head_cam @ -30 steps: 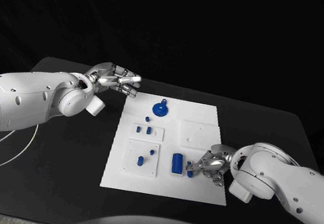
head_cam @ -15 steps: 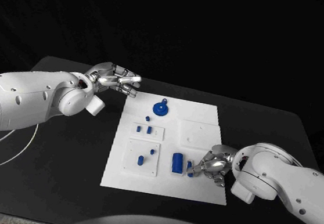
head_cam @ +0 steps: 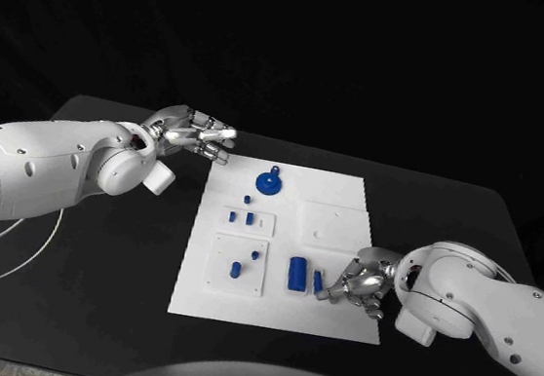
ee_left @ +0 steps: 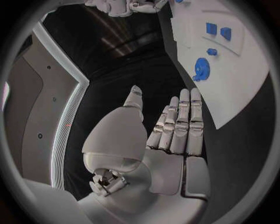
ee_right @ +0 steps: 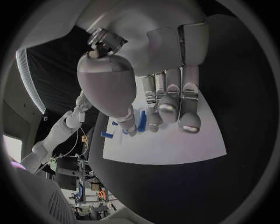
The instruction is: Assemble the parts on the task board
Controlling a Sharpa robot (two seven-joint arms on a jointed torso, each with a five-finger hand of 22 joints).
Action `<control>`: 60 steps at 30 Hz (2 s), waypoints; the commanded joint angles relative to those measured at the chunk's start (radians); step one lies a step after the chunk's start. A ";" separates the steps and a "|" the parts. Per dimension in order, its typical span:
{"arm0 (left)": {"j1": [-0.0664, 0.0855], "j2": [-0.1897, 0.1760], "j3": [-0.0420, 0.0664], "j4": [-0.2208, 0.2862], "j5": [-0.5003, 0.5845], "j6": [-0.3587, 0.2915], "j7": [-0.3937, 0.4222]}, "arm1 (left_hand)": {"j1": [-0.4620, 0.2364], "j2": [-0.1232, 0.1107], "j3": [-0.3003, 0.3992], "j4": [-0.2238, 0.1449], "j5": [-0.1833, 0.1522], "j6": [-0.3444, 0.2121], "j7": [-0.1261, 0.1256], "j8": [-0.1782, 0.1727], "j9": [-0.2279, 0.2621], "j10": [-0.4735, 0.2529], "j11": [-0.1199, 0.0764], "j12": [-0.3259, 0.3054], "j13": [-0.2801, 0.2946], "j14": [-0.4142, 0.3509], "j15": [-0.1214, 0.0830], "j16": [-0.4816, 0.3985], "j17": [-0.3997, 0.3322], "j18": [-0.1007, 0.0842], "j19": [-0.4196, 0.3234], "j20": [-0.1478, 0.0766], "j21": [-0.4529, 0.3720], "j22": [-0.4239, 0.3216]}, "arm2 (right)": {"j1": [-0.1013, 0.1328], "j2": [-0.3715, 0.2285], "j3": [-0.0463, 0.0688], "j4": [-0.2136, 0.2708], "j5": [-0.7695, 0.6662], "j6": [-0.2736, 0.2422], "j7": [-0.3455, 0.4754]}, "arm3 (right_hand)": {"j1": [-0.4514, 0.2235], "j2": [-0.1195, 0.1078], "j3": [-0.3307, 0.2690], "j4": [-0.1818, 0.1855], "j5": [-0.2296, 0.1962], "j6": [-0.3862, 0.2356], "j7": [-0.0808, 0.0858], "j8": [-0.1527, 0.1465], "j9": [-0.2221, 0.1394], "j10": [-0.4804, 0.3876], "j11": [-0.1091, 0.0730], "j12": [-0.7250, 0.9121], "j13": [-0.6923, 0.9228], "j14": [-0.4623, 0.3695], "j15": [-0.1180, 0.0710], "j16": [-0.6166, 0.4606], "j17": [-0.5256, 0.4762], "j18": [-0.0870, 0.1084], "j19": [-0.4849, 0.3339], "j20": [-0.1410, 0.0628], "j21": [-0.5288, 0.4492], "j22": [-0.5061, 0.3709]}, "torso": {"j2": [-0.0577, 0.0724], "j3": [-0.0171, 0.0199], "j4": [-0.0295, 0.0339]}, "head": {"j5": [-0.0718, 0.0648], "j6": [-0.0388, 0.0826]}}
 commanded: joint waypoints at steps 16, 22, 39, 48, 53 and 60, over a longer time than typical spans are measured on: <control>-0.001 0.000 -0.001 0.004 -0.006 0.019 -0.001 | -0.004 0.004 0.001 0.002 0.003 -0.013 -0.001 -0.007 -0.002 -0.010 0.000 0.000 0.001 -0.009 0.001 -0.001 0.002 0.002 -0.004 0.005 -0.005 -0.001 | -0.002 0.015 0.003 -0.012 -0.066 0.021 0.000 | 0.019 0.061 0.116 -0.048 -0.150 0.012 -0.007 0.001 -0.014 0.004 0.001 0.002 -0.002 0.003 0.003 -0.003 0.001 0.006 0.051 0.004 -0.005 0.069 | 0.000 -0.0017 0.0025 | -0.002 -0.012; -0.001 0.000 -0.001 0.004 -0.006 0.017 0.001 | -0.004 0.004 0.001 0.002 0.003 -0.013 -0.001 -0.007 -0.002 -0.010 0.000 0.000 0.001 -0.009 0.001 -0.001 0.002 0.002 -0.004 0.005 -0.005 -0.001 | -0.002 0.025 0.003 -0.031 -0.082 -0.006 0.001 | 0.009 0.019 0.350 -0.056 -0.195 0.020 -0.015 0.003 -0.032 0.009 -0.006 -0.001 0.003 0.003 -0.003 -0.005 0.006 -0.001 0.052 -0.005 -0.003 0.070 | 0.000 -0.0017 0.0006 | -0.001 -0.012; -0.001 0.002 -0.001 -0.007 -0.005 0.011 0.005 | 0.000 0.002 0.006 0.005 0.004 -0.008 -0.001 -0.006 -0.001 -0.008 -0.001 0.001 0.001 -0.006 0.000 0.000 0.002 0.002 -0.002 0.005 -0.004 0.000 | -0.002 0.040 0.003 -0.041 -0.082 -0.008 0.002 | -0.013 -0.001 0.373 -0.071 -0.194 0.026 -0.017 0.002 -0.014 0.014 -0.006 0.000 0.012 0.005 -0.003 -0.008 0.010 -0.002 0.052 -0.005 0.003 0.070 | -0.001 -0.0015 0.0014 | -0.002 -0.011; -0.001 0.001 -0.001 -0.007 -0.005 0.011 0.004 | 0.001 0.002 0.005 0.004 0.004 -0.009 -0.001 -0.006 -0.001 -0.008 -0.001 0.001 0.001 -0.006 0.000 0.000 0.002 0.002 -0.003 0.005 -0.004 0.000 | -0.002 0.031 0.004 -0.039 -0.081 -0.020 0.008 | -0.010 -0.002 0.389 -0.085 -0.155 0.027 -0.018 0.002 -0.015 0.012 -0.006 0.003 0.012 0.005 -0.002 -0.006 0.008 0.001 0.052 -0.002 0.005 0.071 | -0.001 -0.0008 0.0002 | 0.000 -0.010; -0.001 0.001 -0.001 -0.007 -0.005 0.010 0.003 | 0.001 0.002 0.005 0.004 0.004 -0.009 -0.001 -0.006 -0.001 -0.008 -0.001 0.001 0.001 -0.006 0.000 0.000 0.002 0.002 -0.003 0.005 -0.004 0.000 | -0.002 0.027 0.008 -0.033 -0.079 -0.071 0.021 | -0.088 -0.031 0.437 -0.059 -0.090 0.032 -0.020 0.002 0.008 0.018 -0.008 0.010 0.013 0.005 -0.004 0.001 0.008 0.000 0.054 -0.004 0.017 0.071 | -0.001 -0.0006 0.0002 | -0.001 -0.010; -0.001 0.000 -0.001 -0.007 -0.005 0.009 0.003 | 0.001 0.002 0.005 0.004 0.004 -0.009 -0.001 -0.006 -0.001 -0.008 -0.001 0.001 0.001 -0.006 0.000 0.000 0.002 0.002 -0.003 0.005 -0.004 0.000 | -0.003 0.019 0.015 -0.027 -0.076 -0.081 0.028 | -0.084 -0.040 0.430 -0.059 -0.072 0.036 -0.022 0.002 0.017 0.017 -0.009 0.008 0.011 0.005 -0.004 0.001 0.006 0.001 0.053 -0.004 0.015 0.070 | 0.000 -0.0008 0.0001 | -0.003 -0.012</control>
